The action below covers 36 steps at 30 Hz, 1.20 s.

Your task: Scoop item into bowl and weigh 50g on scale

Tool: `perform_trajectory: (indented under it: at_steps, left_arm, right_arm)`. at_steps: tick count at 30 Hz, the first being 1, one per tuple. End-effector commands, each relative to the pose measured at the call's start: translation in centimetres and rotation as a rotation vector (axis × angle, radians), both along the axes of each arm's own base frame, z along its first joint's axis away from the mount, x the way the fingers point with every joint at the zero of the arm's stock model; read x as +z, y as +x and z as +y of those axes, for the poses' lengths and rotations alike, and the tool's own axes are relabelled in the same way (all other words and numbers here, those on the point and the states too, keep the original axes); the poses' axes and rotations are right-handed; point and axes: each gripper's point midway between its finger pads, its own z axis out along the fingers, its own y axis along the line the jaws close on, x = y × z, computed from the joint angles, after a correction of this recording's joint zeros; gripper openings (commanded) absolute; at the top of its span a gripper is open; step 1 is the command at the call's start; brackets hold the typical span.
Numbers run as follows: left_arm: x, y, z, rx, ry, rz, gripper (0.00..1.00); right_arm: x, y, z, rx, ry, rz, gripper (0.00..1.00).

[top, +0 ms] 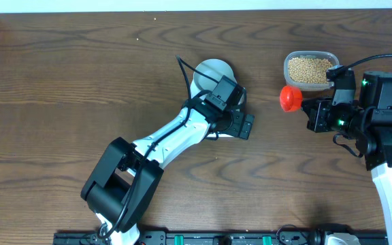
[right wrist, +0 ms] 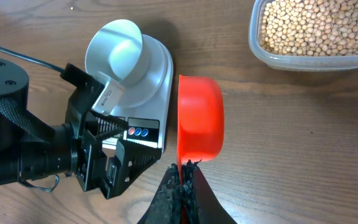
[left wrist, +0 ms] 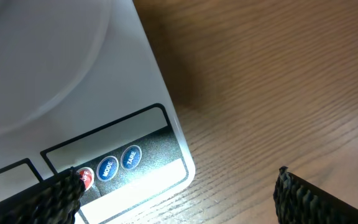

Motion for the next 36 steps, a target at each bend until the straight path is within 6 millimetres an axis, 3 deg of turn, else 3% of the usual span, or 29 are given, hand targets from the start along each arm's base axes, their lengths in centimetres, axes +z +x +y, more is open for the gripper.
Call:
perform_trajectory:
  at_steps: [1, 14, 36]
  left_arm:
    - [-1.6, -0.9, 0.4, -0.023, 0.025, 0.025, 0.99]
    - [-3.2, -1.1, 0.2, -0.031, 0.026, 0.053, 0.99]
    - [-3.3, -1.1, 0.2, -0.031, 0.027, 0.053, 0.99]
  right_arm:
    - [1.3, 0.2, -0.3, -0.014, 0.0, -0.033, 0.01]
    - [1.3, 0.1, -0.3, -0.015, 0.001, -0.031, 0.01]
    - [1.3, 0.1, -0.3, -0.015, 0.001, -0.031, 0.01]
